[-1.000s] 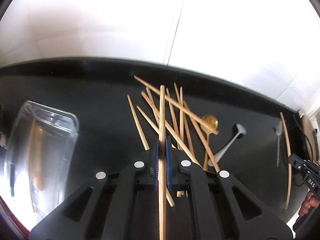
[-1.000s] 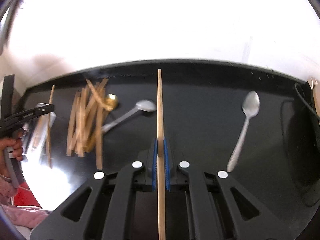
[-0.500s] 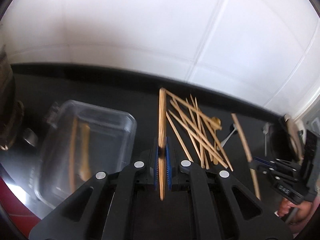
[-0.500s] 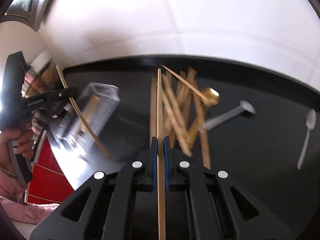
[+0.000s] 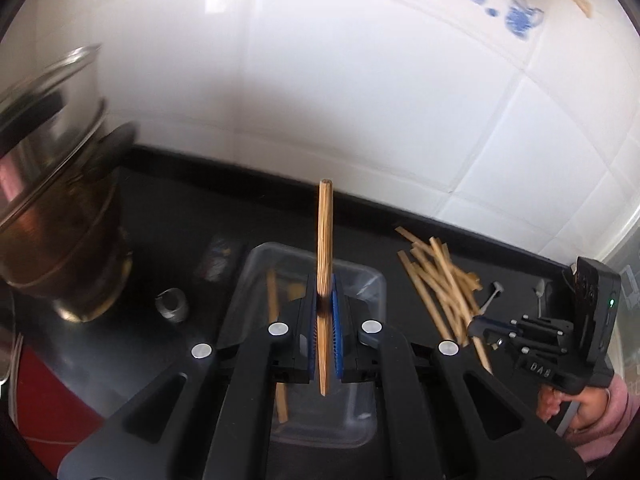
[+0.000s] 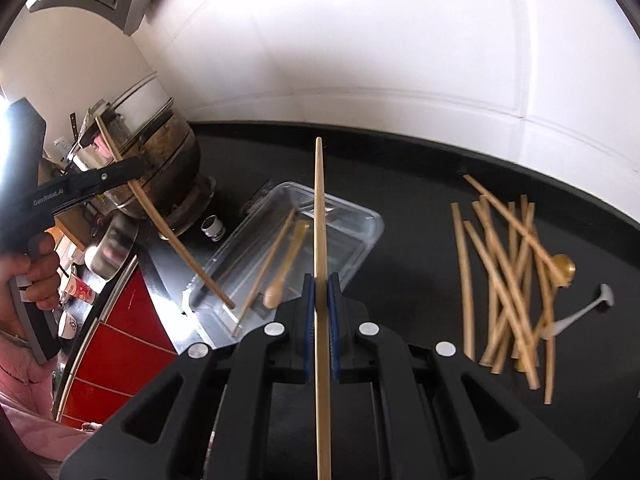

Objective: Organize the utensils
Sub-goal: 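Carry both chopsticks over the clear container and open both tools to drop them, then grasp a chopstick from the pile with the right tool while the left tool grasps another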

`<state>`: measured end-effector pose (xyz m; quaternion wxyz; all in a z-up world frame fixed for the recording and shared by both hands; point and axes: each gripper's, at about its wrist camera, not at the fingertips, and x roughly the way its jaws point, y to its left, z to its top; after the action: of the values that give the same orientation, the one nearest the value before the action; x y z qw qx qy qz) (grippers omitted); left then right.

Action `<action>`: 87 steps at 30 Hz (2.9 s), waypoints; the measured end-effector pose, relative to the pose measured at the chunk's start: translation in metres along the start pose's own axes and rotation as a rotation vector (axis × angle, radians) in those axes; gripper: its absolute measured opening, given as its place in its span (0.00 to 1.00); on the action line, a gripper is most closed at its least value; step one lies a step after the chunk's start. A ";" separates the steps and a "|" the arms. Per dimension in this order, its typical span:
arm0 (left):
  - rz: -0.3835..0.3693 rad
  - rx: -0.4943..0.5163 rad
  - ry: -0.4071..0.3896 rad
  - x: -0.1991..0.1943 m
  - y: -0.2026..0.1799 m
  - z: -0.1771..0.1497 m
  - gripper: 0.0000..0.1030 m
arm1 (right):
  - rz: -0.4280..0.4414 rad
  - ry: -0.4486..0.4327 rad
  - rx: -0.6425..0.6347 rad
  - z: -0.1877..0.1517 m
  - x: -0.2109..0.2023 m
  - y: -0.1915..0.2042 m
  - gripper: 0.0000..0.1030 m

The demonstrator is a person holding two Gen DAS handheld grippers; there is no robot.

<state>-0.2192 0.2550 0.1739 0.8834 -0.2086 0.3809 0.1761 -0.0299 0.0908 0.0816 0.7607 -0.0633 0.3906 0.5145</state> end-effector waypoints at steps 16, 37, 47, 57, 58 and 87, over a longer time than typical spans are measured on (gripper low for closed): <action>-0.089 0.019 0.254 0.074 0.074 0.005 0.11 | 0.038 0.103 0.165 0.006 0.090 0.041 0.08; -0.135 0.125 0.305 0.141 -0.043 0.000 0.94 | -0.435 -0.003 0.460 -0.094 -0.035 -0.092 0.90; -0.115 0.246 0.403 0.205 -0.161 -0.044 0.94 | -0.562 -0.028 0.602 -0.165 -0.120 -0.166 0.93; 0.085 0.230 0.417 0.270 -0.203 -0.076 0.94 | -0.696 0.014 0.539 -0.205 -0.166 -0.238 0.93; 0.100 0.221 0.417 0.276 -0.206 -0.076 0.94 | -0.696 0.022 0.527 -0.207 -0.167 -0.245 0.93; 0.266 0.123 0.295 0.348 -0.190 -0.037 0.95 | -0.387 0.166 -0.066 -0.110 0.002 -0.247 0.88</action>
<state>0.0730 0.1273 -0.0645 0.7981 -0.1255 0.5404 0.2349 0.1174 -0.0766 -0.0708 0.8080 -0.2041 0.4155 0.3645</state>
